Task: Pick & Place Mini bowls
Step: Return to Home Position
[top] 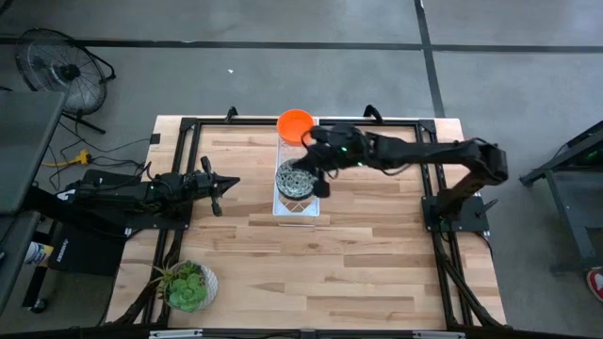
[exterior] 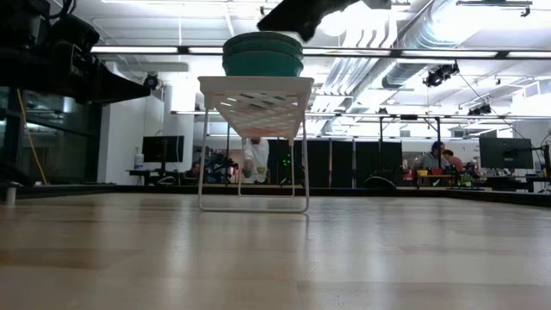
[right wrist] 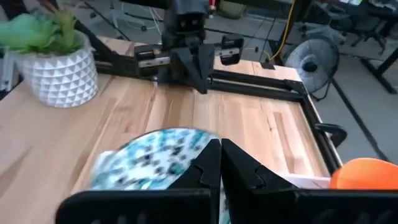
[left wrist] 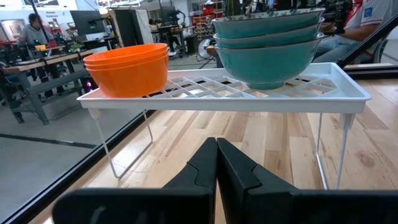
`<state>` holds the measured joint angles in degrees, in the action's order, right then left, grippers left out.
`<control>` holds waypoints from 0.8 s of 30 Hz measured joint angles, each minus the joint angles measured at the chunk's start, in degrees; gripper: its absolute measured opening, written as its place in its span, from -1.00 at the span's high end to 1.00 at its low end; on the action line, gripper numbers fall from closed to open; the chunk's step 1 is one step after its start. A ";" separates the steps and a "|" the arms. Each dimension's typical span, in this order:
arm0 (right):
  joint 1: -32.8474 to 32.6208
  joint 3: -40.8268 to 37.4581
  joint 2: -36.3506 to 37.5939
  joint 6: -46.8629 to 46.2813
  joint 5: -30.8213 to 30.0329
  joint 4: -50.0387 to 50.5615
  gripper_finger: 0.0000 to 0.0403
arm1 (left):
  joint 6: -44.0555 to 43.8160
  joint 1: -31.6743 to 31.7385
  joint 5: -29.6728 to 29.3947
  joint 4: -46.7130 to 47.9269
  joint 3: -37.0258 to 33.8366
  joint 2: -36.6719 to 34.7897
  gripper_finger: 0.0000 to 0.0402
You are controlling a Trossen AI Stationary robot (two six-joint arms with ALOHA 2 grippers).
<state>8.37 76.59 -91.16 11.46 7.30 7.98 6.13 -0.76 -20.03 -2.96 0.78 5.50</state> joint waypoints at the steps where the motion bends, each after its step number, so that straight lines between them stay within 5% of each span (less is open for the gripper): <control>1: -0.78 -0.74 1.45 0.23 -1.05 0.74 1.00 | 0.00 -0.01 0.00 0.00 0.00 0.02 1.00; 14: -7.38 -35.58 30.28 -10.37 -9.60 -13.83 1.00 | 0.02 0.01 0.00 0.02 0.00 0.02 1.00; 24: -11.07 -48.89 42.62 -15.54 -16.30 -17.57 1.00 | 0.00 -0.01 0.00 0.00 0.00 0.02 1.00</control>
<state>-2.70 27.70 -48.54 -4.07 -9.00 -9.59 6.13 -0.77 -20.03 -2.96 0.78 5.52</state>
